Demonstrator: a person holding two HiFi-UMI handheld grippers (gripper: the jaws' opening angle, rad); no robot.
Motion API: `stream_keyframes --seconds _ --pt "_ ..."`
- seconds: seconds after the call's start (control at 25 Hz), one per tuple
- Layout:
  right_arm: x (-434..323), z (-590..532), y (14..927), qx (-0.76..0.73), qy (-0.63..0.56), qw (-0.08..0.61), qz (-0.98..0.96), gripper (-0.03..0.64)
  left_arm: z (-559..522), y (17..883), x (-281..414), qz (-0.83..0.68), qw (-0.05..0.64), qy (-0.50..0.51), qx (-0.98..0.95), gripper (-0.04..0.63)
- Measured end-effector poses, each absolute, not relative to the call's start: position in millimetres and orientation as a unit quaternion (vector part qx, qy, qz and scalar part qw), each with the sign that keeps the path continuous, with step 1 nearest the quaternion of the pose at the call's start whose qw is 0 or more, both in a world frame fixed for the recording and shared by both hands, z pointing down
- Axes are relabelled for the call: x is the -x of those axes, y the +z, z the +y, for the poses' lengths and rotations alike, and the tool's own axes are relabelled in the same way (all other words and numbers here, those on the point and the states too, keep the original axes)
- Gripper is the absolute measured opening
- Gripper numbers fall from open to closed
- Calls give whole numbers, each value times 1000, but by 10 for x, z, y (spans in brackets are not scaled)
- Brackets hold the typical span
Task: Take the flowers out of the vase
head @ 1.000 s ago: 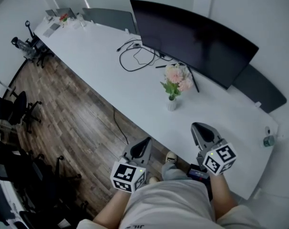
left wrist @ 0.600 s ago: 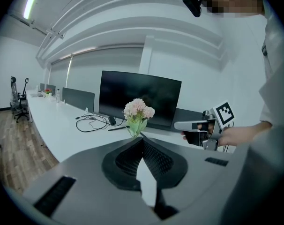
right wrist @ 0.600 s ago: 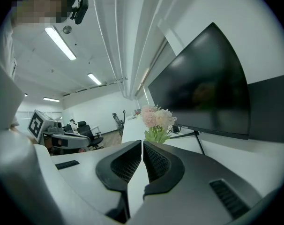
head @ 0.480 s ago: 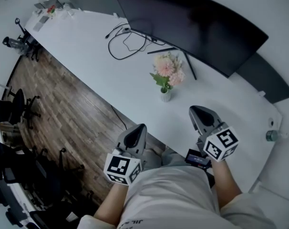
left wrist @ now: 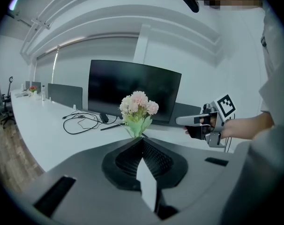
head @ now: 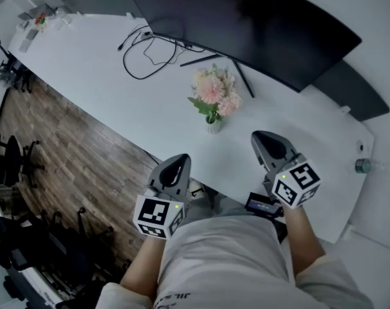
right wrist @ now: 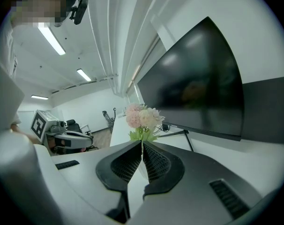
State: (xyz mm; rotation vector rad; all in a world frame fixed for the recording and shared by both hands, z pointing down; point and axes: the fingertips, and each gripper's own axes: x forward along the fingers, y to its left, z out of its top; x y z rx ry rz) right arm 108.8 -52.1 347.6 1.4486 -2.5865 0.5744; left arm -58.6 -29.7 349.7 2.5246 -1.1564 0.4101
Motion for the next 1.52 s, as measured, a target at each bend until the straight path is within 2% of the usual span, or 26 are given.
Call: stream_keyframes --seconds 0.76,1.52 --pt "-887 -742 3621 -461 199 89 -860 32 -715 3789 501 -371 190 144 -897 3" --pt "-546 -982 3988 -435 181 114 -875 34 -852 4248 261 -354 180 178 -900 3"
